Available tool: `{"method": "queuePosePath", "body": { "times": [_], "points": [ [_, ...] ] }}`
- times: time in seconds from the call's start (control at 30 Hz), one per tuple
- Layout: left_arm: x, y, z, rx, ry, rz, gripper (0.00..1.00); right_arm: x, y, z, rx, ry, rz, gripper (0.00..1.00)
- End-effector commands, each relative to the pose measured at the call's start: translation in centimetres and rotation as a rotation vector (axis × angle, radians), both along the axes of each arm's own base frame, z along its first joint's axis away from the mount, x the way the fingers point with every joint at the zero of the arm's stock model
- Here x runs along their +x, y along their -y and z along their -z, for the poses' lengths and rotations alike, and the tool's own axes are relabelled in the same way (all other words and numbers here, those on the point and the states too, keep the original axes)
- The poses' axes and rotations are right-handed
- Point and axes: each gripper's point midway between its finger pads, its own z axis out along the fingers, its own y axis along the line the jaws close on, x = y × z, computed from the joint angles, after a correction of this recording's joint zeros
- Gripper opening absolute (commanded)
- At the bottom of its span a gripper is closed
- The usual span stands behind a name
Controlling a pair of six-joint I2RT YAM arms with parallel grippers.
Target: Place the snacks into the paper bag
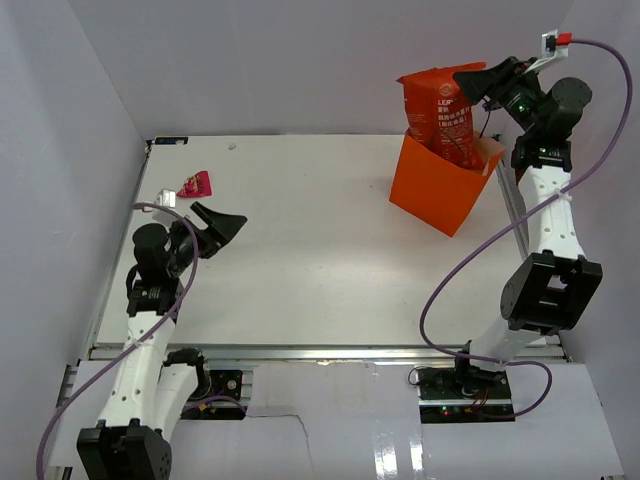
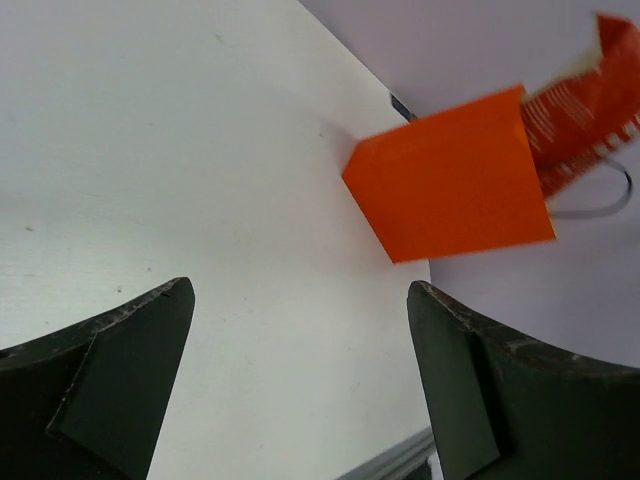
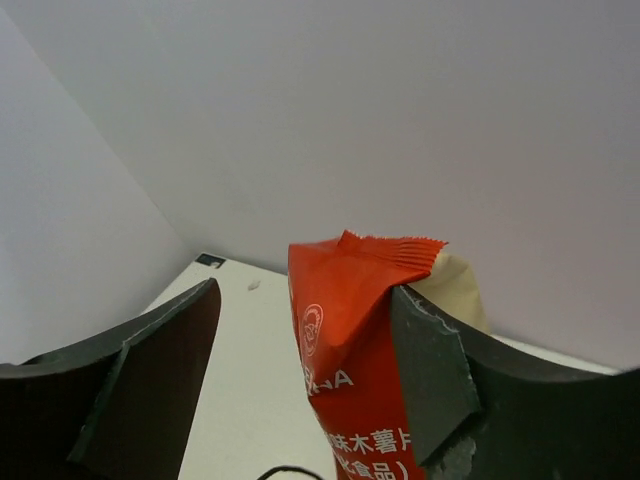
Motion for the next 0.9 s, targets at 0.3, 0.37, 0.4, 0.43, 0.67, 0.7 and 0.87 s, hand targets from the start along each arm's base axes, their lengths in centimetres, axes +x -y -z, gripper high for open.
{"method": "queuePosePath", "body": {
  "times": [0.3, 0.37, 0.4, 0.43, 0.67, 0.7, 0.87],
  "points": [
    [11.0, -7.8, 4.6, -0.182, -0.46, -0.598, 0.98, -5.5, 2.7, -5.7, -0.464, 0.166, 0.172, 0.97],
    [12.8, -8.7, 5.1, -0.167, -0.472, -0.641, 0.98, -6.1, 3.1, -4.4, -0.464, 0.142, 0.152, 0.97],
    [13.2, -9.2, 5.3, -0.156, -0.473, -0.657, 0.98, -7.1, 2.5, -3.9, -0.472, 0.15, 0.071, 0.97],
    [13.6, -9.7, 5.5, -0.138, -0.473, -0.671, 0.98, -8.1, 1.7, -3.7, -0.484, 0.168, 0.005, 0.97],
    [16.7, -16.7, 10.1, -0.237, -0.573, -0.933, 0.98, -13.7, -3.5, 1.8, -0.621, 0.219, -0.371, 0.92],
    [18.3, -17.4, 11.1, -0.249, -0.593, -0.936, 0.98, -13.4, -3.9, 2.3, -0.662, 0.205, -0.343, 0.92],
    [24.0, -19.0, 13.0, -0.088, -0.618, -0.832, 0.98, -13.4, -4.6, 7.0, -0.726, 0.082, -0.354, 0.91]
  ]
}}
